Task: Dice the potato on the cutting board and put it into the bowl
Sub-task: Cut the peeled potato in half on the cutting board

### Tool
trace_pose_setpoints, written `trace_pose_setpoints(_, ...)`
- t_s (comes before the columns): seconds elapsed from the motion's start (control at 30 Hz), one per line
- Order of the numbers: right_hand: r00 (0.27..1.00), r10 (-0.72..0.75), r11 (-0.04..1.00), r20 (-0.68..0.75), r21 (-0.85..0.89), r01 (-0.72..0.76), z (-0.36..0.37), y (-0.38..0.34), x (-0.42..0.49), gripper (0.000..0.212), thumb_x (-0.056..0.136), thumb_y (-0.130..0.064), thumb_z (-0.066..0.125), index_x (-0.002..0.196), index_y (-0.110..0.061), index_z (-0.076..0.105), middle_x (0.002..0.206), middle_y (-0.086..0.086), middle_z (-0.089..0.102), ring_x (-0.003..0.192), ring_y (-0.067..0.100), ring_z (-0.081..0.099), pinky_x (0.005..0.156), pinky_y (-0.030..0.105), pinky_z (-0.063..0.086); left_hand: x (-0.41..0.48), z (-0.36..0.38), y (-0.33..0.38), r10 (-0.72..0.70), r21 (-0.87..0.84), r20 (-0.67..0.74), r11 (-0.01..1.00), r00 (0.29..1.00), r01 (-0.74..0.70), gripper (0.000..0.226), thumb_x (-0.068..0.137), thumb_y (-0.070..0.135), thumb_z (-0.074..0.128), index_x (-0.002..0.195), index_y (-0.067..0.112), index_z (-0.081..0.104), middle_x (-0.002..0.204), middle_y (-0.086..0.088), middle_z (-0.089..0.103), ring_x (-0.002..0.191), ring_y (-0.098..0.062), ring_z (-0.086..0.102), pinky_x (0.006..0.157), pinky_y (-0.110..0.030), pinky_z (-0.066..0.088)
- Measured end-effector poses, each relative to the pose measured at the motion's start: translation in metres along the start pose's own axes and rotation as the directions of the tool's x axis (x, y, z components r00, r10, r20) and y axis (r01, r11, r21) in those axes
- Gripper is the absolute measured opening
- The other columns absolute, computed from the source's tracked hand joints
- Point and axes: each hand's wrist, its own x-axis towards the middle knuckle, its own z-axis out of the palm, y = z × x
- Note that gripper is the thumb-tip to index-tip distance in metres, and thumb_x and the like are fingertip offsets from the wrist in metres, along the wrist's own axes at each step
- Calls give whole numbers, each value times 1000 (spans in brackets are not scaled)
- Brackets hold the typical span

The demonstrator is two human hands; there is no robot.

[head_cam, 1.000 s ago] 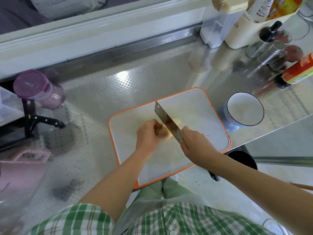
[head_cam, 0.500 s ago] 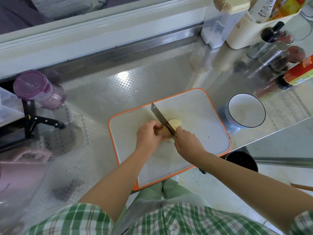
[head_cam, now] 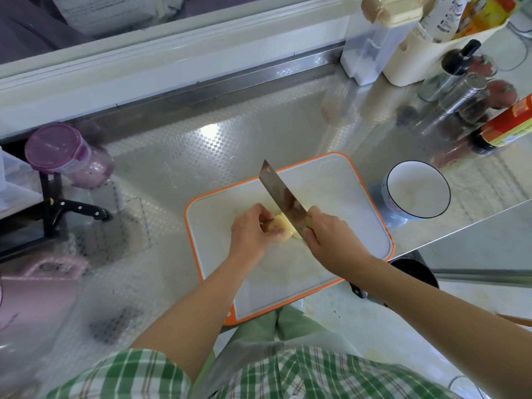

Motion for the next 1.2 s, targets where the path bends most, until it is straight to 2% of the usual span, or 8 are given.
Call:
trace_pose_setpoints(0.13,999,-4,999,51,-38,6,1,-1,-7,10,101,-21,38,92,-16,34,69,-6,35,65,22,43,51,29,23,0,0,1,-17,-5,5,1000,1000,17,36,63,29,88,88,16,65,80,8,67,73,-15,63,73,-32,53)
trace_pose_setpoints(0.27,998,16,999,69,-30,-14,3,-1,-11,9,100,-18,36,92,-17,32,70,-4,37,63,19,42,50,28,23,0,0,1,-21,-9,9,1000,1000,21,35,64,27,88,89,14,66,80,7,67,75,-16,64,74,-34,54)
trace_pose_setpoints(0.37,998,24,999,50,-25,-23,2,1,-13,8,100,-21,36,94,-17,34,70,-3,38,65,21,44,54,31,28,0,0,1,-24,-1,10,1000,1000,24,35,65,28,87,89,14,65,82,5,68,77,-17,64,75,-34,53)
trace_pose_setpoints(0.5,997,11,1000,75,-30,-8,-1,-2,-12,9,100,-20,37,93,-17,33,69,-3,38,60,13,40,50,26,24,1,0,1,-25,20,12,999,1000,25,35,67,30,86,91,14,65,85,5,68,80,-17,63,76,-32,52)
trace_pose_setpoints(0.77,993,60,995,105,-90,-51,-2,-7,-15,7,99,-15,38,94,-17,34,70,-2,40,58,13,41,48,26,24,2,0,1,-22,21,8,1000,1000,22,32,67,28,86,88,15,66,82,5,68,78,-17,63,73,-28,51)
trace_pose_setpoints(1.0,993,91,994,81,-65,-86,16,-11,2,2,97,-12,39,96,-13,40,72,1,44,62,19,47,48,27,27,2,2,2,-26,17,3,1000,1000,26,33,65,27,86,88,15,66,83,2,69,77,-19,64,71,-28,50)
trace_pose_setpoints(1.1,993,97,994,60,-54,-94,22,-12,9,8,97,-10,39,90,-13,36,69,0,40,59,20,42,48,29,24,3,2,2,-42,-3,6,999,999,42,33,65,25,86,89,14,67,82,2,69,76,-19,64,70,-29,51)
trace_pose_setpoints(1.2,993,106,992,43,-68,-103,28,-11,10,8,97,-9,40,91,-14,35,73,1,42,65,25,47,56,33,31,3,2,1,-23,9,5,1000,1000,23,29,69,23,84,90,15,67,82,3,69,75,-17,63,69,-26,49)
